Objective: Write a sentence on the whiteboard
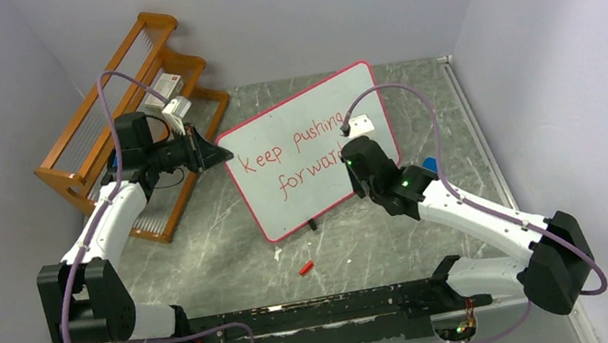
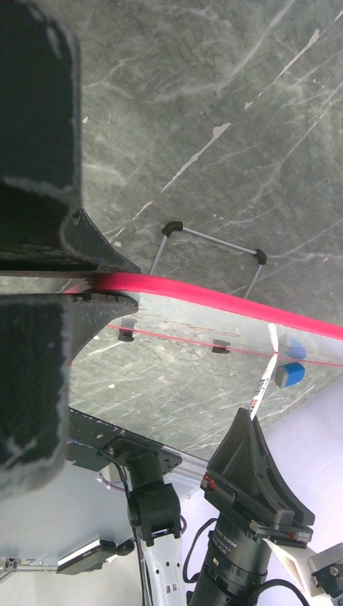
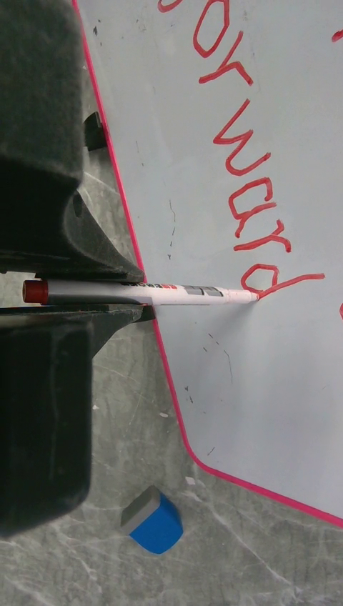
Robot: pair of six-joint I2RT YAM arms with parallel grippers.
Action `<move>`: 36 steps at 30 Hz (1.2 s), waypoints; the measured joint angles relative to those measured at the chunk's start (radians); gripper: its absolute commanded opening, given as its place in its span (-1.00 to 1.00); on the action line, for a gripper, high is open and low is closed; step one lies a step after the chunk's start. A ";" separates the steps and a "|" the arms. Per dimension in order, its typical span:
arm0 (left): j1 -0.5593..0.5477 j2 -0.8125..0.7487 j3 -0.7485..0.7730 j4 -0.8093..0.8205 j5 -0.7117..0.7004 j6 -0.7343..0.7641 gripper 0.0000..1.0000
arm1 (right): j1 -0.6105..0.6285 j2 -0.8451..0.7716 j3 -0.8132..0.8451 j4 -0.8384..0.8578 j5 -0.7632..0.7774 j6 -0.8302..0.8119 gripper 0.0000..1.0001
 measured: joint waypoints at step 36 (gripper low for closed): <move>0.000 0.000 0.000 0.000 0.000 0.000 -0.90 | -0.008 -0.030 -0.004 -0.020 0.022 0.008 -1.00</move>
